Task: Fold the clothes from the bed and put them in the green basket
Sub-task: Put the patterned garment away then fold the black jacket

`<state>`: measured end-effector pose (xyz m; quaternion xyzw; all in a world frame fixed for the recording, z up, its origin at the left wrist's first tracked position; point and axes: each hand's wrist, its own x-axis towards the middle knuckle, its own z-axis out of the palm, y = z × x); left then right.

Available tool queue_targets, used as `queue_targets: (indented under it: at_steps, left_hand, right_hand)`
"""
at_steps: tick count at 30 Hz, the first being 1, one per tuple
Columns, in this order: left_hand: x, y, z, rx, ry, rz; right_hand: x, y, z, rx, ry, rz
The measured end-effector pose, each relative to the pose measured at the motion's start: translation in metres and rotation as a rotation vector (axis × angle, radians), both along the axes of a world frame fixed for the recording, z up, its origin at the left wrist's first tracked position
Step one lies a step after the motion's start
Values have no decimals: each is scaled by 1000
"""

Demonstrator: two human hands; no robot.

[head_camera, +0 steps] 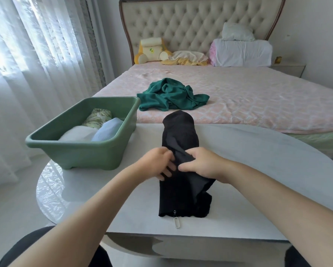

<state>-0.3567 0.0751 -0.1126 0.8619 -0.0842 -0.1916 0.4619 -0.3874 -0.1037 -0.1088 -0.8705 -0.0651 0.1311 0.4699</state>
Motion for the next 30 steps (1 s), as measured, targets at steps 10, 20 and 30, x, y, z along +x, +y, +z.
queue_targets:
  at_steps: [10, 20, 30]
  left_hand:
    - [2, 24, -10, 215, 155, -37]
    - [10, 14, -13, 557, -540, -15]
    - [8, 24, -74, 786, -623, -507]
  right_hand:
    - [13, 2, -21, -325, -412, -51]
    - [13, -6, -47, -839, -288, 339]
    - [5, -33, -70, -866, -370, 353]
